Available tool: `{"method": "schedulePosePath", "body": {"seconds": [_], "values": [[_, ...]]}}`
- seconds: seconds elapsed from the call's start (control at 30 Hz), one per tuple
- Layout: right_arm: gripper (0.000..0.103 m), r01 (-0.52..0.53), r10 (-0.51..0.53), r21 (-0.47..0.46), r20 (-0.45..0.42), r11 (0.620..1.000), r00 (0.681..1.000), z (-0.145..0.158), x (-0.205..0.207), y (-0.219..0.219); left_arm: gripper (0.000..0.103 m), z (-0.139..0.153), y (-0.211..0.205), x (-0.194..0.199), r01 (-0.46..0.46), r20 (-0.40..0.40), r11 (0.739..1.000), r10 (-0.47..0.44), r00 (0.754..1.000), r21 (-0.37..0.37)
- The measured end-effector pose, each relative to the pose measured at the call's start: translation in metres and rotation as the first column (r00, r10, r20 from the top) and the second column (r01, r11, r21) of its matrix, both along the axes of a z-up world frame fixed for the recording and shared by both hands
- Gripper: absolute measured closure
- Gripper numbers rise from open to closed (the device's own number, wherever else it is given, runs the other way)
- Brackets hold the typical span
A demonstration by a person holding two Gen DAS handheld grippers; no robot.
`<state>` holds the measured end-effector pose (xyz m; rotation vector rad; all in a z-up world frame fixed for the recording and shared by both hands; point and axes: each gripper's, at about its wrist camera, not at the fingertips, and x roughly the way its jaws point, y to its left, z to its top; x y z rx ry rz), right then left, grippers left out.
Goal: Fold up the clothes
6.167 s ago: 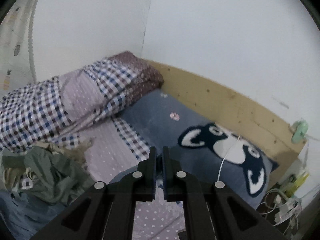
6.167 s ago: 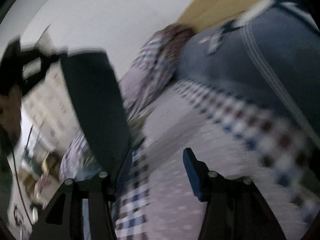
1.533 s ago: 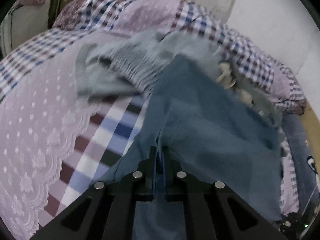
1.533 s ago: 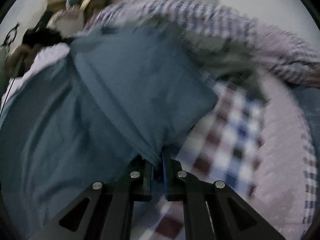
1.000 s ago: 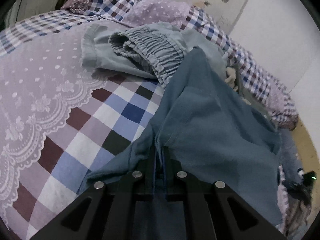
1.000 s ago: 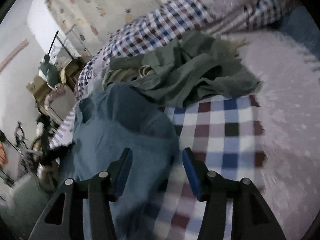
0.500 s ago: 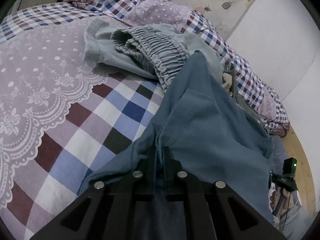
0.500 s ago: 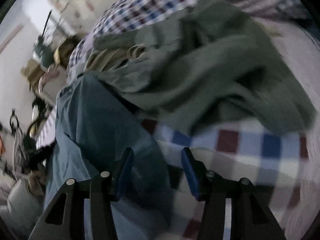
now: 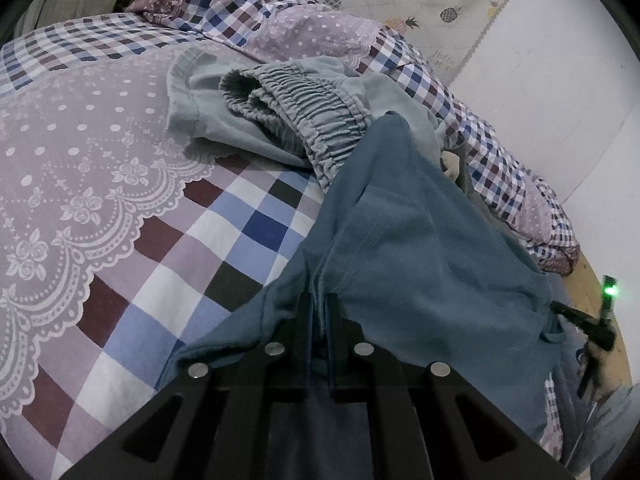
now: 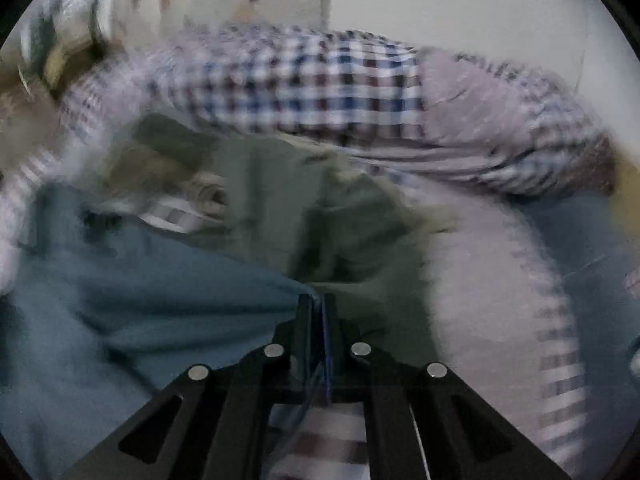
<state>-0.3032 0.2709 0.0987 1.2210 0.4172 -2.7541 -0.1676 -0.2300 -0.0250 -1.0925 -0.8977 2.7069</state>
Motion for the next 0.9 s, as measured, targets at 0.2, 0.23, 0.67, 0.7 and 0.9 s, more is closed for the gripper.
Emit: {"method": "schedulePosePath", "body": {"seconds": [0.2, 0.23, 0.67, 0.7, 0.9], "values": [[0.097, 0.047, -0.081, 0.224, 0.145, 0.973, 0.986, -0.051, -0.024, -0.012, 0.098, 0.000, -0.001, 0.000, 0.000, 0.003, 1.000, 0.000, 1.000, 0.011], [0.094, 0.078, -0.109, 0.214, 0.140, 0.974, 0.984, -0.048, -0.019, -0.004, 0.098, -0.001, -0.002, 0.000, 0.001, 0.003, 1.000, -0.001, 1.000, 0.014], [0.054, 0.300, -0.193, -0.453, 0.267, 0.840, 0.944, -0.052, 0.012, 0.097, 0.098, -0.003, -0.003, 0.001, 0.005, 0.006, 1.000, -0.005, 1.000, 0.031], [0.055, 0.310, -0.191, -0.466, 0.286, 0.828, 0.939, -0.059, 0.010, 0.096, 0.098, -0.003, -0.004, 0.001, 0.005, 0.005, 0.999, -0.005, 1.000, 0.034], [0.103, 0.256, -0.173, -0.391, 0.236, 0.884, 0.956, -0.051, 0.008, 0.054, 0.099, 0.003, -0.005, 0.008, -0.019, -0.037, 0.999, 0.020, 0.999, 0.033]]}}
